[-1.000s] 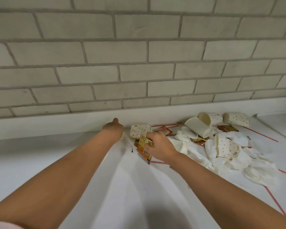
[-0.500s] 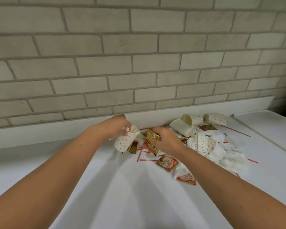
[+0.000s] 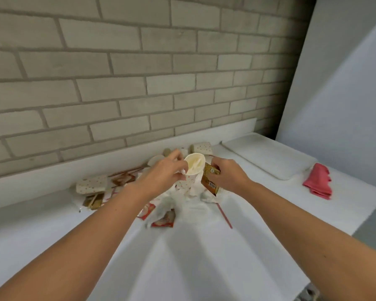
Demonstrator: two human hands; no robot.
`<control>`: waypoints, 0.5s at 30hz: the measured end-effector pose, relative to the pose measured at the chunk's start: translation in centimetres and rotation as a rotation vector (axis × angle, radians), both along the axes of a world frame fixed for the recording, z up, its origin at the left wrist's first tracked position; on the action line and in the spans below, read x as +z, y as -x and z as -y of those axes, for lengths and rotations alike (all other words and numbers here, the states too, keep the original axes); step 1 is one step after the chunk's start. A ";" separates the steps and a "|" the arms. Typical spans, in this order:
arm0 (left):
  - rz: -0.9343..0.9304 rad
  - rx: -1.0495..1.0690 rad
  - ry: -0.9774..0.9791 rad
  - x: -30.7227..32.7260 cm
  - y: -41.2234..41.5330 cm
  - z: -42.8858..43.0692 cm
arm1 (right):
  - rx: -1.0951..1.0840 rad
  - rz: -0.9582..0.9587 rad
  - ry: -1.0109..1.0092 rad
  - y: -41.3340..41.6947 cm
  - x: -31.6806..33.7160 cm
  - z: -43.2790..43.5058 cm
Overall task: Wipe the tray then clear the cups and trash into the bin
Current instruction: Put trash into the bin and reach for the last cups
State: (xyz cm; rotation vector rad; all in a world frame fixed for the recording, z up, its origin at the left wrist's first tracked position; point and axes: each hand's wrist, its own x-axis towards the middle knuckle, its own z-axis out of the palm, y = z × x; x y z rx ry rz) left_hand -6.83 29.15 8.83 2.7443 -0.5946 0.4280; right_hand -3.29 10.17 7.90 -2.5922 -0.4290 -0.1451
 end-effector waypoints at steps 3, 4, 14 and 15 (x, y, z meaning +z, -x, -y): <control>0.001 -0.085 0.036 -0.7 -0.4 6.0 | -0.120 -0.035 0.032 0.7 0.2 6.0; -0.006 -0.107 0.049 -0.9 -0.4 8.0 | -0.151 -0.045 0.037 1.0 0.3 7.8; -0.121 -0.285 0.230 -3.7 1.3 27.8 | -0.390 -0.114 0.015 5.5 -0.6 25.3; -0.132 -0.300 0.254 -4.1 1.6 29.4 | -0.418 -0.128 0.010 5.9 -1.0 26.9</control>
